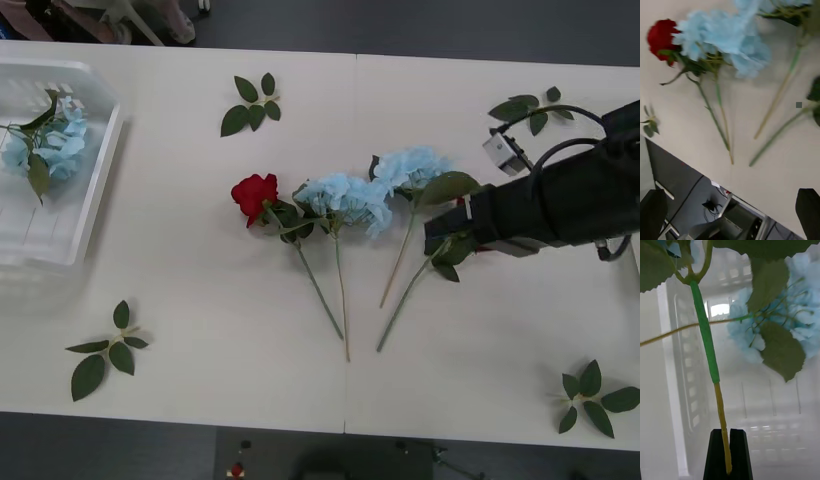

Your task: Put the red flowers into the right box and the blue flowers into the left box

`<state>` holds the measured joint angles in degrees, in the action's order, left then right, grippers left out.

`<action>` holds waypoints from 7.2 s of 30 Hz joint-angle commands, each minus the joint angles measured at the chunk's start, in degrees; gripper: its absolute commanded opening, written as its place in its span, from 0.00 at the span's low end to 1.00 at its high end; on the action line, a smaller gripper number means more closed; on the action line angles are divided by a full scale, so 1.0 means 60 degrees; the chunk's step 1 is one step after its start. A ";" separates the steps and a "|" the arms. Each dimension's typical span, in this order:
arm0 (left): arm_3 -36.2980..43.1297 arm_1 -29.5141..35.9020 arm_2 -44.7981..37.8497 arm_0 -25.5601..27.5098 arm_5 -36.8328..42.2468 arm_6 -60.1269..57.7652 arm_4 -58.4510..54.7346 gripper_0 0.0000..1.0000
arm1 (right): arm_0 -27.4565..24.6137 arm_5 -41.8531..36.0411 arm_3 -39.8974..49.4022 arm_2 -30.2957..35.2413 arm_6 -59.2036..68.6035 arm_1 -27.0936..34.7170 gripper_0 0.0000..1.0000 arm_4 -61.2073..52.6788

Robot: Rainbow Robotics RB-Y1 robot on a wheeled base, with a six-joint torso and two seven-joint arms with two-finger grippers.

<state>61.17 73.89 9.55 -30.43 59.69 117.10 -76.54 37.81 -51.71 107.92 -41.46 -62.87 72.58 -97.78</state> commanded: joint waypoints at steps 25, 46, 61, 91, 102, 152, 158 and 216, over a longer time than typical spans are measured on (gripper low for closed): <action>0.1261 0.0575 -0.1094 -0.0157 0.0672 0.1622 -0.2756 0.78 | 0.0129 -0.2089 -0.2942 0.0215 0.6553 -0.4845 1.00 0.8036; 0.5011 -0.2823 0.1148 -0.0509 0.0320 -0.6523 -0.0178 0.79 | 0.0803 -0.1796 -0.5447 0.0039 0.6172 -0.6281 0.00 0.8929; 0.3004 -0.5357 0.3418 -0.2486 0.0276 -0.9804 0.0935 1.00 | 0.0905 -0.2499 -0.4685 0.1856 0.4722 -0.5622 0.00 0.8109; -0.3222 -0.8521 0.7432 -0.5680 -0.1159 -1.1196 0.1873 0.03 | 0.1286 0.2554 -0.9885 0.1211 -0.3906 -0.1740 0.00 1.1522; -0.3149 -0.8507 0.7578 -0.5680 -0.1130 -1.0991 0.2913 0.00 | 0.1989 0.3829 -1.1980 0.0039 -0.3628 -0.2399 0.27 1.1346; 0.5684 -0.6207 0.3740 -0.4420 -0.7136 -0.8456 -0.1335 0.00 | -0.5701 0.3550 0.2449 0.6470 -0.6792 -0.3278 1.00 0.2425; 0.5684 -0.6207 0.3740 -0.4288 -0.7268 -0.8413 -0.1233 0.00 | -0.4822 0.2628 0.1658 0.6426 -0.8286 -0.5050 1.00 0.2235; 0.5611 -0.6017 0.3579 -0.3980 -0.8161 -0.8456 -0.1906 1.00 | -0.1629 0.0328 -0.3953 0.6104 -0.9970 -0.4992 0.00 0.0477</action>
<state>93.92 36.27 32.63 -54.00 10.93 68.73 -85.05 26.95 -47.53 86.71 -4.67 -127.15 34.19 -91.52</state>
